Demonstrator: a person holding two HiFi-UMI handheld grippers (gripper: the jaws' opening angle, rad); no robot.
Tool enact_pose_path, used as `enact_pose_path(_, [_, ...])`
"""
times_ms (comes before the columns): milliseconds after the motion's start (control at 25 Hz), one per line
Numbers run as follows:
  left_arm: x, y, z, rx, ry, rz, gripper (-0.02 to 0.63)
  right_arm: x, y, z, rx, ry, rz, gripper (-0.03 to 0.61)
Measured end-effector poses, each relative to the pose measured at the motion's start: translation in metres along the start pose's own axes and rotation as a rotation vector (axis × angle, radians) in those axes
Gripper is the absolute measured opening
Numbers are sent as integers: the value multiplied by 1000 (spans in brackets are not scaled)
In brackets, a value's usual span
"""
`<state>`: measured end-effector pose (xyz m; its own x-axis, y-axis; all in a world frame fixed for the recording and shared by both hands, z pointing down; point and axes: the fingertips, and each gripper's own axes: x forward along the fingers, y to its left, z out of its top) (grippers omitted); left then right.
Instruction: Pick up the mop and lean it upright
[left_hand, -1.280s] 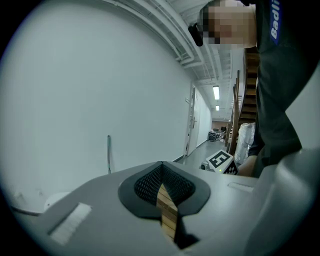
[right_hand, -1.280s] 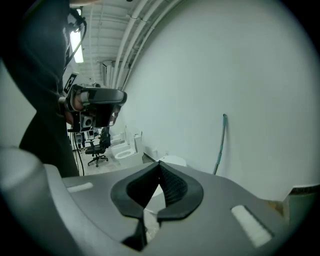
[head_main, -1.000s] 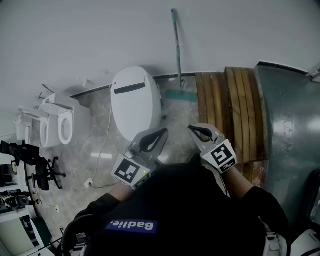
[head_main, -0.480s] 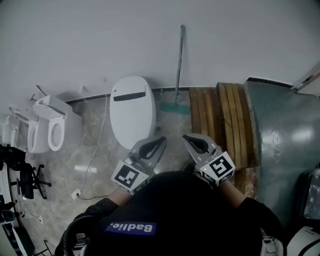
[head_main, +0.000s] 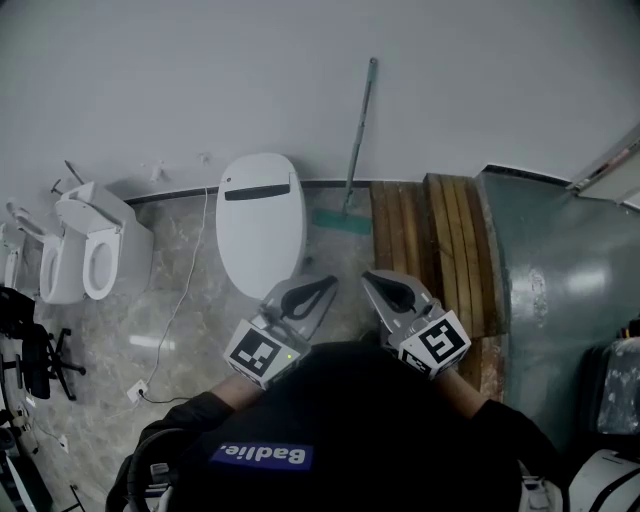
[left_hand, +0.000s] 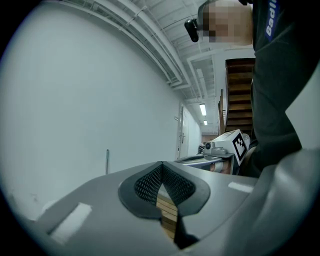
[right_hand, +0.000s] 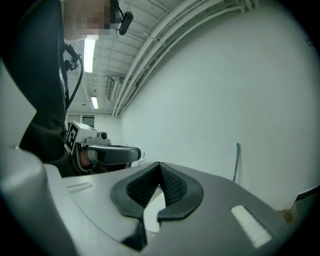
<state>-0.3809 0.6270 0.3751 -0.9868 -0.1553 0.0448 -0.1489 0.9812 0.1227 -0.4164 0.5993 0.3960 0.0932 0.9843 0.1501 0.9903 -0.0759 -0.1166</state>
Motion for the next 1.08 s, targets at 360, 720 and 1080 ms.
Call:
enact_pose_path(360, [-12,2,1,40,5,6,18,11,9,-3,6,-22,18,3])
enact_pose_path(720, [-18,6,-3,47,5,24,18,16,16,-4,13,-11,37,3])
enact_pose_path(1080, [-19,4,-5,59,4,21,18,13,18,-8,16,-15,33,3])
